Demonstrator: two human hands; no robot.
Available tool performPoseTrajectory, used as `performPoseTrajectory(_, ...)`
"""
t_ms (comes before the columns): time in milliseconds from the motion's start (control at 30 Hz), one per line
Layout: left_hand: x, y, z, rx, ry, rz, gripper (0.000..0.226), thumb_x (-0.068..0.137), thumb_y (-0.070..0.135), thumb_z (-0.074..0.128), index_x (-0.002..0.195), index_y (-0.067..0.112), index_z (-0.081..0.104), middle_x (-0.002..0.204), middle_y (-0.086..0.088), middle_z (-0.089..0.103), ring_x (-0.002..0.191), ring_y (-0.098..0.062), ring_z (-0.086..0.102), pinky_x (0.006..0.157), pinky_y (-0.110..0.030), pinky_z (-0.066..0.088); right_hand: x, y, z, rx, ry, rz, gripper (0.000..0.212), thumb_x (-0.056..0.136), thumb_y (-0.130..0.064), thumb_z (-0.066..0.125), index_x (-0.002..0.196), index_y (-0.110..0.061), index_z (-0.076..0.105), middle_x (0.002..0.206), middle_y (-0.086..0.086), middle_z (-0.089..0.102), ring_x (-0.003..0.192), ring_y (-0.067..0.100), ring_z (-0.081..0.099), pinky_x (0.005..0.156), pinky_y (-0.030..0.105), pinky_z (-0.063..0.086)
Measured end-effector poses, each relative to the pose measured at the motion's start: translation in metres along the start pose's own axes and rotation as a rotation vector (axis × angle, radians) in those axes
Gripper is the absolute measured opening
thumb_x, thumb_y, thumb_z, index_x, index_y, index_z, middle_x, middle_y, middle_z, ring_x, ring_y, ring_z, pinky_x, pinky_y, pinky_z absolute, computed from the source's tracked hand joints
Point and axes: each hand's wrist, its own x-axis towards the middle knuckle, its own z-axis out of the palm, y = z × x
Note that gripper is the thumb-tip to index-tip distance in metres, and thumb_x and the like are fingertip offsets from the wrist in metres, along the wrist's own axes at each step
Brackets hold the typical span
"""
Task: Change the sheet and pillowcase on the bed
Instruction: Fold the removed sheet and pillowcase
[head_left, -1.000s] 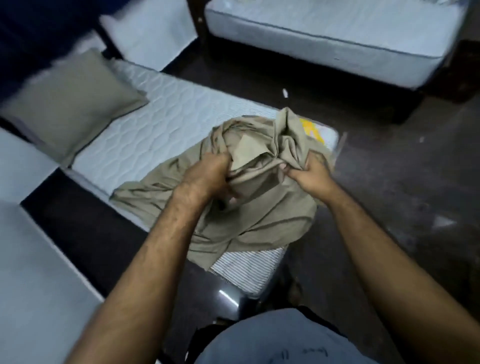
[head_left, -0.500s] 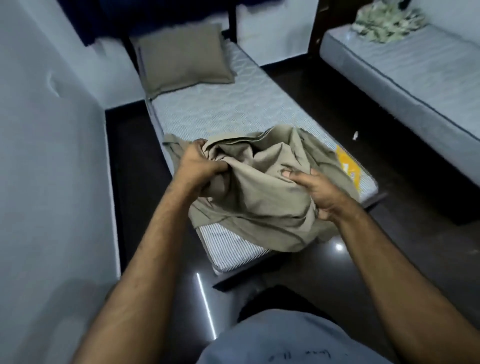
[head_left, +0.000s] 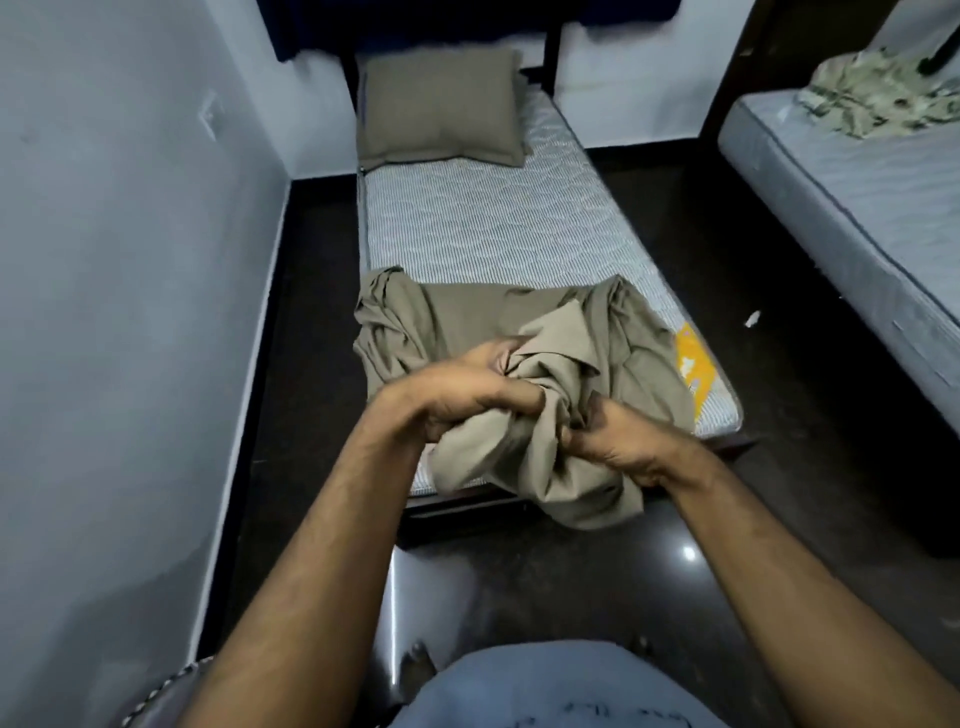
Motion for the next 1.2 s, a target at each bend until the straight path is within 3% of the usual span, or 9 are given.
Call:
performPoseTrajectory(267, 0.06, 0.012, 0.143, -0.723, 0.291, 0.287, 0.087, 0.094, 0.067, 0.035, 0.144, -0.004, 0.044, 0.138, -0.024, 0.058, 0.128, -0.036, 0.057, 0.105, -0.047, 0.049, -0.062, -0.013, -0.122, 0.432, 0.273, -0.054, 0.017, 0.096, -0.013, 0.061, 0.108, -0.009, 0.071, 0.103, 0.006, 0.077, 0.096, 0.019, 0.073, 0.078, 0.029, 0.058)
performPoseTrajectory(433, 0.072, 0.001, 0.199, -0.335, 0.492, 0.268, 0.079, 0.093, 0.071, 0.036, 0.133, 0.008, 0.06, 0.13, -0.015, 0.066, 0.128, -0.028, 0.057, 0.104, -0.033, 0.049, -0.056, -0.049, -0.151, 0.538, 0.242, 0.102, 0.03, 0.092, -0.028, 0.065, 0.115, -0.009, 0.072, 0.117, 0.019, 0.071, 0.104, 0.033, 0.07, 0.101, 0.049, 0.052)
performPoseTrajectory(567, 0.07, 0.011, 0.197, 0.121, 0.713, 0.262, 0.028, 0.097, 0.034, 0.062, 0.087, 0.01, 0.071, 0.072, 0.007, 0.074, 0.075, -0.008, 0.069, 0.068, -0.023, 0.048, -0.064, -0.077, -0.169, 0.573, 0.141, 0.054, 0.048, 0.097, -0.031, 0.061, 0.136, -0.004, 0.059, 0.133, 0.022, 0.061, 0.112, 0.031, 0.063, 0.1, 0.048, 0.051)
performPoseTrajectory(767, 0.046, 0.052, 0.159, 0.275, 0.964, 0.557, 0.064, 0.094, 0.058, 0.053, 0.084, -0.004, 0.066, 0.077, -0.007, 0.065, 0.073, -0.013, 0.054, 0.063, -0.039, 0.045, -0.085, -0.088, -0.217, 0.254, -0.076, -0.047, 0.025, 0.104, -0.023, 0.049, 0.123, -0.011, 0.06, 0.106, 0.004, 0.075, 0.1, 0.015, 0.07, 0.08, 0.026, 0.057)
performPoseTrajectory(833, 0.032, 0.065, 0.141, 0.242, 1.038, 0.646, 0.065, 0.093, 0.062, 0.054, 0.083, -0.001, 0.063, 0.079, -0.005, 0.063, 0.077, -0.013, 0.052, 0.066, -0.039, 0.043, -0.095, -0.084, -0.24, 0.166, -0.194, -0.075, 0.04, 0.089, -0.013, 0.073, 0.127, -0.008, 0.061, 0.116, 0.012, 0.071, 0.108, 0.024, 0.068, 0.083, 0.032, 0.057)
performPoseTrajectory(900, 0.024, 0.079, 0.13, 0.202, 1.05, 0.693, 0.065, 0.095, 0.061, 0.054, 0.078, -0.002, 0.056, 0.076, -0.002, 0.052, 0.076, -0.015, 0.046, 0.069, -0.038, 0.037, -0.104, -0.084, -0.25, 0.103, -0.302, -0.063, 0.07, 0.059, -0.025, 0.096, 0.122, -0.012, 0.068, 0.115, 0.015, 0.07, 0.105, 0.025, 0.069, 0.083, 0.035, 0.058)
performPoseTrajectory(1033, 0.023, 0.098, 0.138, 0.171, 0.96, 0.541, 0.046, 0.101, 0.052, 0.051, 0.076, 0.017, 0.069, 0.068, 0.011, 0.069, 0.072, -0.006, 0.065, 0.07, -0.033, 0.053, -0.095, -0.097, -0.242, -0.187, -0.079, -0.151, 0.048, 0.071, -0.024, 0.086, 0.111, -0.006, 0.068, 0.103, 0.002, 0.075, 0.096, 0.013, 0.07, 0.083, 0.027, 0.055)
performPoseTrajectory(1133, 0.023, 0.106, 0.135, 0.076, 0.717, 0.271, 0.052, 0.095, 0.063, 0.049, 0.103, 0.017, 0.071, 0.088, 0.005, 0.078, 0.091, -0.01, 0.074, 0.077, -0.026, 0.056, -0.081, -0.105, -0.231, 0.316, 0.239, -0.38, 0.07, 0.068, -0.046, 0.086, 0.117, -0.002, 0.064, 0.103, 0.006, 0.074, 0.096, 0.017, 0.071, 0.084, 0.031, 0.058)
performPoseTrajectory(1200, 0.022, 0.107, 0.128, 0.006, 0.605, 0.179, 0.062, 0.088, 0.064, 0.053, 0.112, 0.01, 0.069, 0.095, -0.001, 0.078, 0.093, -0.013, 0.074, 0.075, -0.024, 0.058, -0.083, -0.098, -0.216, 0.704, 0.149, -0.483, 0.057, 0.083, -0.063, 0.057, 0.112, -0.016, 0.072, 0.111, 0.004, 0.074, 0.109, 0.019, 0.068, 0.099, 0.039, 0.053)
